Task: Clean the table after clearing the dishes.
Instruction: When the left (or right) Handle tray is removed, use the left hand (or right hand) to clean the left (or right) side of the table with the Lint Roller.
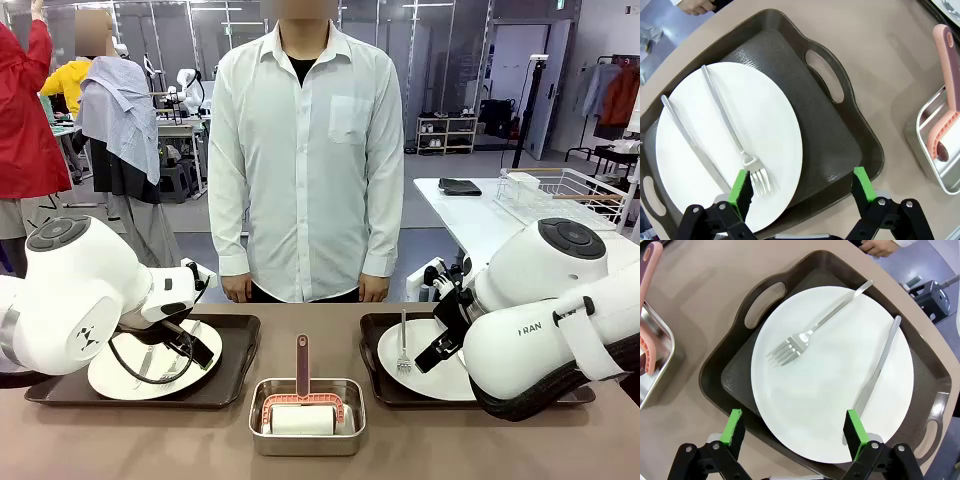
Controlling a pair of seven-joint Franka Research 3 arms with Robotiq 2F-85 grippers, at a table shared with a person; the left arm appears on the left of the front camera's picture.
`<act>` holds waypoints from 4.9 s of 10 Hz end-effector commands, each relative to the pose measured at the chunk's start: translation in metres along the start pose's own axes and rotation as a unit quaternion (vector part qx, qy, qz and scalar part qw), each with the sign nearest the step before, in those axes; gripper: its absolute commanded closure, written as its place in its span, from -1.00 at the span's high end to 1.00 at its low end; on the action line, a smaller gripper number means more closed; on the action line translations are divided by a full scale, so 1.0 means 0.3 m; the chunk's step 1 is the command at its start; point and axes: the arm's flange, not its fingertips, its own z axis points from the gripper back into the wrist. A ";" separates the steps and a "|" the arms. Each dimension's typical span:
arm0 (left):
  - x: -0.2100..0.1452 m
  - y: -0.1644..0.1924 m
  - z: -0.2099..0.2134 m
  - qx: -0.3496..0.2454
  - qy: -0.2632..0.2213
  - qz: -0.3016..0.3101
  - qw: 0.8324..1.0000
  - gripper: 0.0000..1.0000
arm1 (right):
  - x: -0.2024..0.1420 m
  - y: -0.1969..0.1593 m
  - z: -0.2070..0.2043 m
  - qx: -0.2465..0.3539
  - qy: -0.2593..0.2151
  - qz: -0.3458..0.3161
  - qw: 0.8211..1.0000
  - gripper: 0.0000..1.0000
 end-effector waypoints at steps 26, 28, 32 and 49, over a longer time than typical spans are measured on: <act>0.086 0.360 0.283 -0.216 -0.066 0.086 0.970 1.00 | 0.145 -0.358 0.339 0.193 -0.048 -0.191 0.961 1.00; -0.037 0.489 0.373 -0.275 -0.120 0.169 0.939 1.00 | -0.001 -0.454 0.462 0.225 -0.105 -0.263 0.932 1.00; -0.436 0.741 0.535 -0.304 -0.233 0.335 0.861 1.00 | -0.411 -0.657 0.723 0.263 -0.237 -0.395 0.848 1.00; -1.011 0.943 0.725 -0.196 -0.326 0.545 0.747 1.00 | -0.849 -0.982 0.745 0.268 -0.293 -0.545 0.739 1.00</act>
